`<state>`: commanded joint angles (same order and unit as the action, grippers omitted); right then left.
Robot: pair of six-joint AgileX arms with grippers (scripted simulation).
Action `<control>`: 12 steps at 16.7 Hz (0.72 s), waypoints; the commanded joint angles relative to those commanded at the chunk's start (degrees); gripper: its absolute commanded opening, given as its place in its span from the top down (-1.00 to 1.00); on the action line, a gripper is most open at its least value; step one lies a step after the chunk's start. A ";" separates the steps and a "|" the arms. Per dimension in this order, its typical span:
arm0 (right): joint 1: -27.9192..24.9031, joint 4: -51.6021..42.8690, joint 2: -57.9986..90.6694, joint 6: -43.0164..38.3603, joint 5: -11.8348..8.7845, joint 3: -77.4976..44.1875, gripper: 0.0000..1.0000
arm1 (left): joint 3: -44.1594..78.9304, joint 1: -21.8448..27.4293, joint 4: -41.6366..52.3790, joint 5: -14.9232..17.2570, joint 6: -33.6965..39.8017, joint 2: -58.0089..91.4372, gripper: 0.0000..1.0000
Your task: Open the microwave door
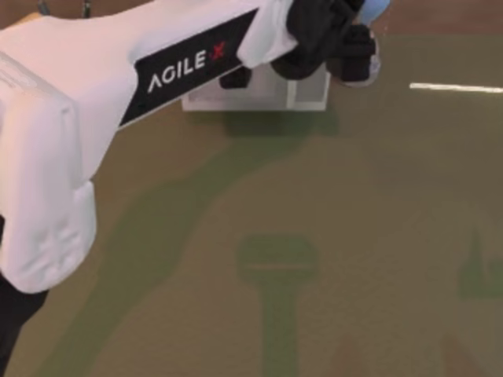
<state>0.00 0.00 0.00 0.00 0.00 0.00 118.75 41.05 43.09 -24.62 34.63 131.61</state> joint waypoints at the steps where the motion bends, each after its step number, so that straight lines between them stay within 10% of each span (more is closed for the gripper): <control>1: 0.00 0.00 0.00 0.00 0.00 0.00 -1.00 | 1.19 -0.51 -0.88 0.31 -0.45 2.01 -1.00; 9: 0.00 0.00 0.00 0.00 0.00 0.00 -1.00 | 5.79 -2.87 -4.80 1.76 -2.62 9.88 -1.00; 12: 0.00 0.00 0.00 0.00 0.00 0.00 -1.00 | 5.79 -2.87 -4.80 1.76 -2.62 9.88 -0.55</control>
<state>0.00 0.00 0.00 0.00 0.00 0.00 124.55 38.19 38.29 -22.86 32.01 141.49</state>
